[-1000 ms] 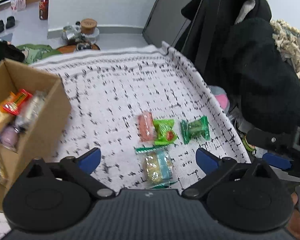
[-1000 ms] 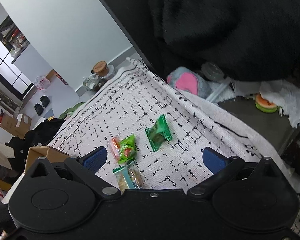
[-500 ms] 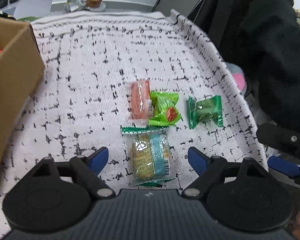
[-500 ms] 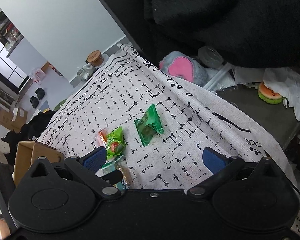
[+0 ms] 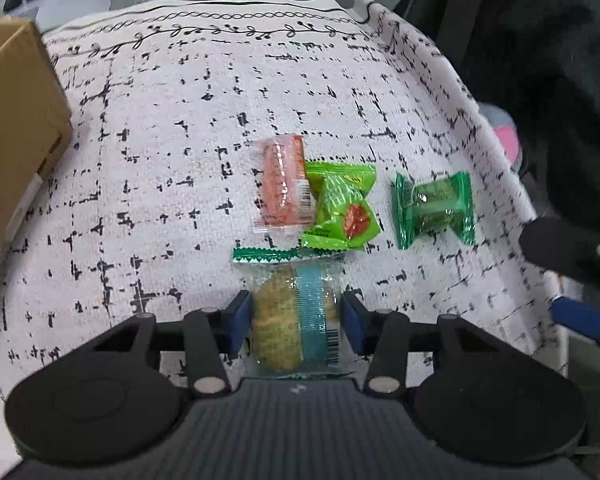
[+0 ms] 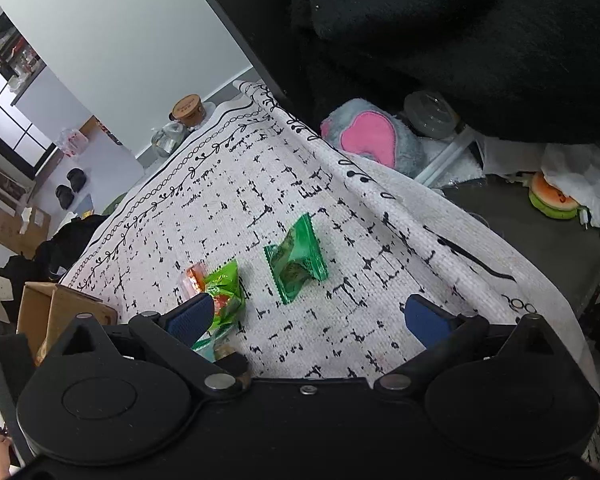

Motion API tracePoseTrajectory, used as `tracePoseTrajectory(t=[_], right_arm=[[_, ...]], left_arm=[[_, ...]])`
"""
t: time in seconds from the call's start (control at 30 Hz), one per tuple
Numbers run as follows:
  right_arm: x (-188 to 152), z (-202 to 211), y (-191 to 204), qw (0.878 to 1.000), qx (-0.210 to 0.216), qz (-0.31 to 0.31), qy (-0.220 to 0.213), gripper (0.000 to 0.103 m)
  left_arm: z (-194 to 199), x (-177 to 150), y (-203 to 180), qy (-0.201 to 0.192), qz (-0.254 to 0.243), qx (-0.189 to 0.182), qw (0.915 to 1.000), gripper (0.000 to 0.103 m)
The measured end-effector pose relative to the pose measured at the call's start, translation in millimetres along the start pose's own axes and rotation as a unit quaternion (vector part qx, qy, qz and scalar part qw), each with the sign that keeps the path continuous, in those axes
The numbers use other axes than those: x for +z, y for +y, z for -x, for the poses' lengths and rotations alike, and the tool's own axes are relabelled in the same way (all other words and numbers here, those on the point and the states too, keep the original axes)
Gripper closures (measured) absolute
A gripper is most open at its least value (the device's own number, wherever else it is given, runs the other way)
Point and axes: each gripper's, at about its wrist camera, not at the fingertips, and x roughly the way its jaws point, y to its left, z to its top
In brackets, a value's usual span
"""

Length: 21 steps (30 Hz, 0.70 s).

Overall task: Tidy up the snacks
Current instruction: 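Grasp the clear cake packet with the left tool while the right tool approaches the green candies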

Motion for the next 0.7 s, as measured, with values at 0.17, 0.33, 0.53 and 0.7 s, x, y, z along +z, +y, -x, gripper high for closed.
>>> tracePoseTrajectory(t=[0.17, 0.33, 0.53, 0.7], right_arm=[[2.2, -6.4, 2.6, 1.000, -0.002, 0.002, 0.006, 0.001], [3.5, -8.5, 2.7, 1.000, -0.010, 0.000, 0.004, 0.001], [5.9, -13.2, 4.9, 1.000, -0.012, -0.001, 0.012, 0.001], [17.6, -22.4, 16.3, 1.000, -0.014, 0.009, 0.003, 0.003]], left_arm=[[10.6, 4.8, 8.5, -0.015, 0.005, -0.002, 0.9999, 0.056], [21.6, 11.2, 14.8, -0.023, 0.003, -0.003, 0.9997, 0.056], [34.8, 17.6, 24.1, -0.039, 0.004, -0.002, 0.9992, 0.056], [46.2, 23.8, 32.0, -0.054, 0.003, -0.001, 0.9985, 0.056]])
